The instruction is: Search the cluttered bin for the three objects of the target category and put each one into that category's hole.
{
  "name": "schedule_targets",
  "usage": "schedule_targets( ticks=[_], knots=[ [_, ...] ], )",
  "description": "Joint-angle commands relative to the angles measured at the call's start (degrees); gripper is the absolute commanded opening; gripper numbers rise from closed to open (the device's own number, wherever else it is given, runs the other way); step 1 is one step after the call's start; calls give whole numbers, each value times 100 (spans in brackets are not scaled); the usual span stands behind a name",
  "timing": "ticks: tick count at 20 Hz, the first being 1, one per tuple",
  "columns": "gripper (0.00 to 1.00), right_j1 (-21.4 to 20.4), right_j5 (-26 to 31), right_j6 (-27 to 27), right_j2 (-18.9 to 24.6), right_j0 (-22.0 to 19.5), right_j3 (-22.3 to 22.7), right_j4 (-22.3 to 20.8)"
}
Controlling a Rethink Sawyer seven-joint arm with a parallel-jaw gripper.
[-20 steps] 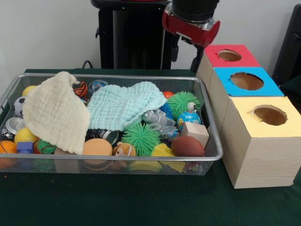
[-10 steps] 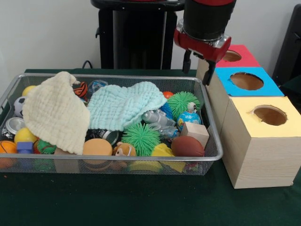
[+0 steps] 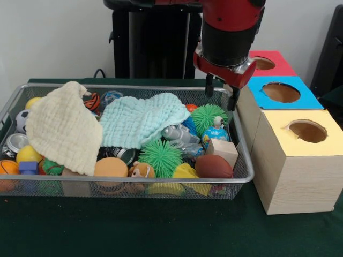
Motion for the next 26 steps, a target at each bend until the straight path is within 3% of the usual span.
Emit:
schedule_targets(
  ticks=[1,10,13,21,26],
  knots=[
    [100,288,156,-527,248,-159,-145,182],
    [100,120,196,-405,218,-87,112,325],
    [100,-13,363,-502,91,-20,-77,110],
    [100,-150,-116,-479,-270,153,-483,-665],
    [100,-84,-227,-666,-177,22,-449,-799]
  ],
)
